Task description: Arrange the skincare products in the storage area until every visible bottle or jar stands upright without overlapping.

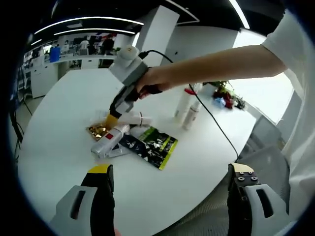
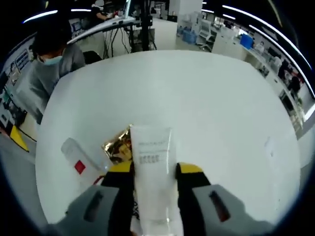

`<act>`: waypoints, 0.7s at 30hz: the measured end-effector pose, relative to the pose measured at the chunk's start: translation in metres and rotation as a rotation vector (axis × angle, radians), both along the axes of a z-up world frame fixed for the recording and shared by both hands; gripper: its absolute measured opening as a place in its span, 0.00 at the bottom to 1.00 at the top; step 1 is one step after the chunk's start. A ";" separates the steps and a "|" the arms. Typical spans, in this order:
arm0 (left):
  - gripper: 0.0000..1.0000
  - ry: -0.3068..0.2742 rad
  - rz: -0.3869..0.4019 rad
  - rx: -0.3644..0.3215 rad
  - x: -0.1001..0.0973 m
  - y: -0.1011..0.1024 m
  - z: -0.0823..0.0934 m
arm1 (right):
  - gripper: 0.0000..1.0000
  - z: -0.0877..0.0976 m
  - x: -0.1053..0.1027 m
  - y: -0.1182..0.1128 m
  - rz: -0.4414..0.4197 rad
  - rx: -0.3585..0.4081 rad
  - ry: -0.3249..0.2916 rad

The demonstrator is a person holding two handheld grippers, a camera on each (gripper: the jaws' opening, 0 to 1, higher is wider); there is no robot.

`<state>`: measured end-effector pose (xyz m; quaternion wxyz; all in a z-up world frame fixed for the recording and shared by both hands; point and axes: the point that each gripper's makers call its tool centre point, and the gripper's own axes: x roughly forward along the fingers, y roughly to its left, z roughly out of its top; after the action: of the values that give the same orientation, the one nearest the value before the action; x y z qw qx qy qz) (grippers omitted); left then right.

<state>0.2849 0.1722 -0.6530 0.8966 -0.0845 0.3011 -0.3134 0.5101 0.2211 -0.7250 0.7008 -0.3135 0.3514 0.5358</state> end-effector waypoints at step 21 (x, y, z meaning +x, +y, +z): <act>0.94 -0.059 -0.003 0.016 0.013 -0.001 0.017 | 0.32 0.087 -0.040 -0.043 -0.230 0.286 -0.150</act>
<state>0.2982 0.1712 -0.6357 0.9052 -0.0675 0.2773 -0.3148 0.4702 0.1781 -0.6378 0.8191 -0.2075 0.2522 0.4717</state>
